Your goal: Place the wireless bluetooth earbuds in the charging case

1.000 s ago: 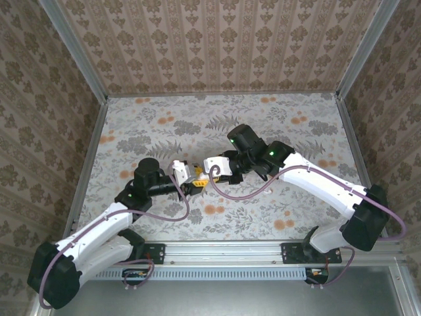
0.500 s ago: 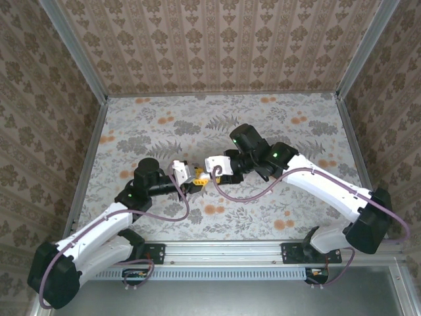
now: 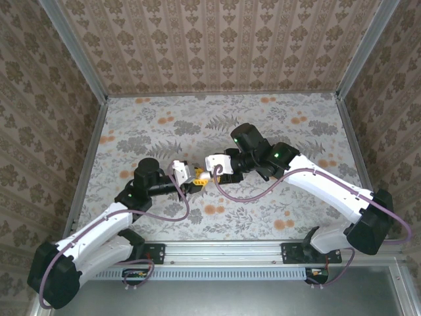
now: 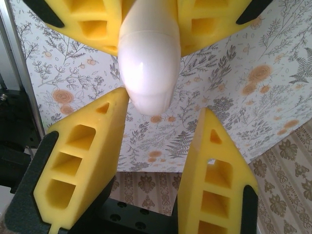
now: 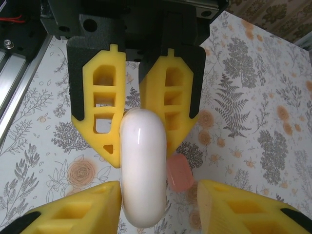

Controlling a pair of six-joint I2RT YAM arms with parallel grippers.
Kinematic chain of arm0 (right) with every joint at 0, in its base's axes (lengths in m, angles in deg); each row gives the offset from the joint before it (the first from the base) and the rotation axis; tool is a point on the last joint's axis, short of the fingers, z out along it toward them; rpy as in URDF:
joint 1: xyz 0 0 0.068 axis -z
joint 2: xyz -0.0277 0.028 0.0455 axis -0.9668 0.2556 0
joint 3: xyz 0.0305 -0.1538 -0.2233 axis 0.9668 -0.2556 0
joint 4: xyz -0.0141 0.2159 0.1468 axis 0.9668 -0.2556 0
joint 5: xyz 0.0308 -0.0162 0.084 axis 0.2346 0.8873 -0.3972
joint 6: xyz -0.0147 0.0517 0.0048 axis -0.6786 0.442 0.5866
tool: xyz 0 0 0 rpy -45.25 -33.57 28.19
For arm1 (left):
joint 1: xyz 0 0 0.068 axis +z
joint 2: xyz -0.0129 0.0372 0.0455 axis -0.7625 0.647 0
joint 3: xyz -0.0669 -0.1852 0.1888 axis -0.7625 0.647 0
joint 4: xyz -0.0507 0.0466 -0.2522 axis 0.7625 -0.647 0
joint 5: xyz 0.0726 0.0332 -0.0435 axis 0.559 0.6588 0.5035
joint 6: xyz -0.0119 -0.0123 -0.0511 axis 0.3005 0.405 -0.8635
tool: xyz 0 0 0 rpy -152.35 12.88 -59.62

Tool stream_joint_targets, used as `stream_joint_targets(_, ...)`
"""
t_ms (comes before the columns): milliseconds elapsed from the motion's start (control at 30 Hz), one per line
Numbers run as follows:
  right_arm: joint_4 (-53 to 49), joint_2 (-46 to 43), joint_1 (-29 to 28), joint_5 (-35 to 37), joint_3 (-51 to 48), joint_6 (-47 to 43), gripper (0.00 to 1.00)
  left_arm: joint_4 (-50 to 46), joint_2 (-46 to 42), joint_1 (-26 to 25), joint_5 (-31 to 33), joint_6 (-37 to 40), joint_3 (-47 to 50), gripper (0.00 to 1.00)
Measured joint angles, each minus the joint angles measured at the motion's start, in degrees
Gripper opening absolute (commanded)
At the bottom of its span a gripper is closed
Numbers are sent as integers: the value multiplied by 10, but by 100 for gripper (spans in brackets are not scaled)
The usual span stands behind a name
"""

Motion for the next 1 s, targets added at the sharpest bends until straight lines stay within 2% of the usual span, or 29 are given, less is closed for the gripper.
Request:
stream_joint_targets(433,14,0,10,0,0,35,46,1,0,1,7,0,0,15)
stream_joint_targets(1000,33,26,40,-13,15,80,46,-3,-4,8,54,-3,0,15)
